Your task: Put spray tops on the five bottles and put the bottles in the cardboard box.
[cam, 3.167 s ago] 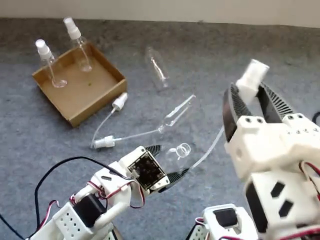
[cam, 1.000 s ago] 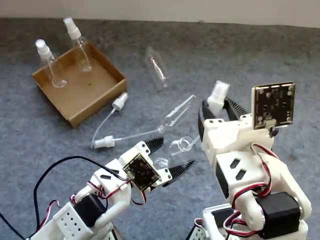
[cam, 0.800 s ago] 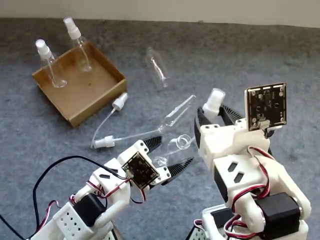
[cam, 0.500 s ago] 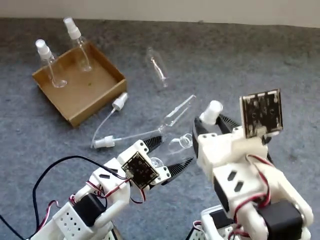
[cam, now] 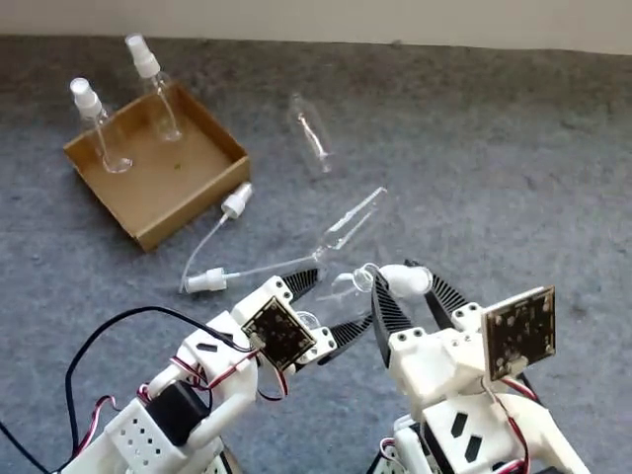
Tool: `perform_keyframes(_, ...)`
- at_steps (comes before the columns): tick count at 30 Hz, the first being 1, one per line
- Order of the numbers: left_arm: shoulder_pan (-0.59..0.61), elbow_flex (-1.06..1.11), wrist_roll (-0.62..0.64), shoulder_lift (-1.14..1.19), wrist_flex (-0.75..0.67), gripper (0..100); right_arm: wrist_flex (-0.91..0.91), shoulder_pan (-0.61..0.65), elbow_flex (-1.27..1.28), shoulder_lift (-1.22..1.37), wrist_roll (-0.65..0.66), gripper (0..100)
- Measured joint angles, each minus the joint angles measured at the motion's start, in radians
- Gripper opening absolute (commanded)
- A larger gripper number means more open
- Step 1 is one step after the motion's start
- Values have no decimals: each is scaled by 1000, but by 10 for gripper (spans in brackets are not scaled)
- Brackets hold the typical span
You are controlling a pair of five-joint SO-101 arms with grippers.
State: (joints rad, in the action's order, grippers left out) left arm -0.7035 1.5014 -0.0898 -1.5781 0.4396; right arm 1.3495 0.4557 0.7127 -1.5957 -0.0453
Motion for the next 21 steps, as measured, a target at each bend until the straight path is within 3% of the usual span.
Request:
perform_keyframes(12,-3,0,0,2,0,154,-23,5,147,-46,2,126)
perform_keyframes(21,-3,0,0,2,0,154,-25,91,147,-46,186,126)
